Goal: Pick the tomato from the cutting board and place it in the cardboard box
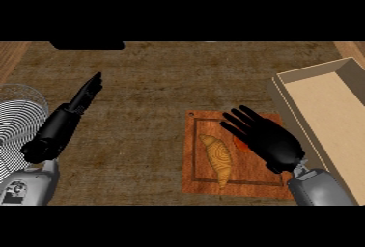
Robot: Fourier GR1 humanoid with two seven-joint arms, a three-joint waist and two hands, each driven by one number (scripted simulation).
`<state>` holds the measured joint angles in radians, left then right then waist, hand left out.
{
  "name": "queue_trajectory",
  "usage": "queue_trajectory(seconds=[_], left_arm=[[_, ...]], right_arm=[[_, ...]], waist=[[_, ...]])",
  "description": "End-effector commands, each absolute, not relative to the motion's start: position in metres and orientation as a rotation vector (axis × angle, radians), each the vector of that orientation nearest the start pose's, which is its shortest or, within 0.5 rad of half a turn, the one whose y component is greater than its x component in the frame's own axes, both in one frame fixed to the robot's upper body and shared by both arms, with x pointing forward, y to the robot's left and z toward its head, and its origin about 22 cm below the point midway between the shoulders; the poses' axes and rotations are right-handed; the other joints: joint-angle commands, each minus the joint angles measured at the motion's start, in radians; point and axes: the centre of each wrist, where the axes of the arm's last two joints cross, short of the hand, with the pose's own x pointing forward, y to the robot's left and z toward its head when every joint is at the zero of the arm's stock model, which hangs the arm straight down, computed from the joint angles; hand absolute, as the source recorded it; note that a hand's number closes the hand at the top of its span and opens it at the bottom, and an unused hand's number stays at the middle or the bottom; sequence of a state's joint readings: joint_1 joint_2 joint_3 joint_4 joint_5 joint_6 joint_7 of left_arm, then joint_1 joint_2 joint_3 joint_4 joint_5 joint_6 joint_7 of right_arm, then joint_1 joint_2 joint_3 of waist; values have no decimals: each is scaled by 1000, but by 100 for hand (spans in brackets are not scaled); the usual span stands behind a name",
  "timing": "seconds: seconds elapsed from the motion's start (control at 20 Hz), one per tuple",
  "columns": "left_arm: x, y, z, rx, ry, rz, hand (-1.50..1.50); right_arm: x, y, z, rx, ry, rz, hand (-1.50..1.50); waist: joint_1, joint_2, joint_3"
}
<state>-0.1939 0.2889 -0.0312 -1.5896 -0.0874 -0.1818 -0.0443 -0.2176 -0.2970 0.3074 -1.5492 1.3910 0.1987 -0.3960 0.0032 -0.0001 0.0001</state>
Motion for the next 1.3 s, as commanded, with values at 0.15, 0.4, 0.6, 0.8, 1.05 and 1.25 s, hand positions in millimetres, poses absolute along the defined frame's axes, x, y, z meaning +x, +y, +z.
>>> queue_trajectory(seconds=[0.15,0.4,0.6,0.8,1.05,1.25], left_arm=[[293,277,53,89,-1737,-516,0],[297,276,63,93,-1749,-514,0],[300,261,59,101,-1753,-507,0],[282,262,74,87,-1741,-526,0],[298,264,78,100,-1760,-535,0],[291,264,67,74,-1749,-557,0]], right_arm=[[299,-195,42,-720,-1529,1922,-150],[294,-227,8,-700,-1628,2041,150],[290,-215,4,-735,-1764,2019,150],[315,-204,14,-758,-1857,1986,150],[327,-198,16,-813,-1575,1593,150],[337,-187,19,-865,-1299,1223,150]], waist=[[-2,1,0],[-1,2,0],[-4,1,0],[6,0,0],[12,6,0],[35,10,-1]])
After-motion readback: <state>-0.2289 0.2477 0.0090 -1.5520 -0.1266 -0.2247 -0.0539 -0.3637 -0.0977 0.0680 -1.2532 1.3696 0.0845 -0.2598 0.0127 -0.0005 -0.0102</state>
